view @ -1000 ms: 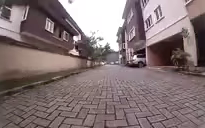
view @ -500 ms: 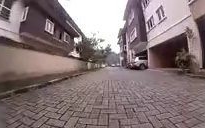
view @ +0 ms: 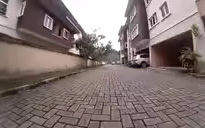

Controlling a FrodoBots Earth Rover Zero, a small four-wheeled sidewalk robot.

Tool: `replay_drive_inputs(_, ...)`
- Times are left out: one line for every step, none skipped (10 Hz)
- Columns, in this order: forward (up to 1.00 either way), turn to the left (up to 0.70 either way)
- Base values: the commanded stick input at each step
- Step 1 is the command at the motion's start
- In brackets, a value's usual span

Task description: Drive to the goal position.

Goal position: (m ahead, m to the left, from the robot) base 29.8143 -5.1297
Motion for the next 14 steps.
replay_drive_inputs(0.70,0.00)
replay_drive_inputs(0.70,0.00)
replay_drive_inputs(0.70,0.00)
replay_drive_inputs(0.70,0.00)
replay_drive_inputs(0.70,0.00)
replay_drive_inputs(0.70,0.00)
replay_drive_inputs(0.70,0.00)
replay_drive_inputs(0.70,0.00)
replay_drive_inputs(0.70,0.00)
replay_drive_inputs(0.70,0.00)
replay_drive_inputs(0.70,0.00)
replay_drive_inputs(0.70,0.00)
replay_drive_inputs(0.70,0.00)
replay_drive_inputs(0.70,0.00)
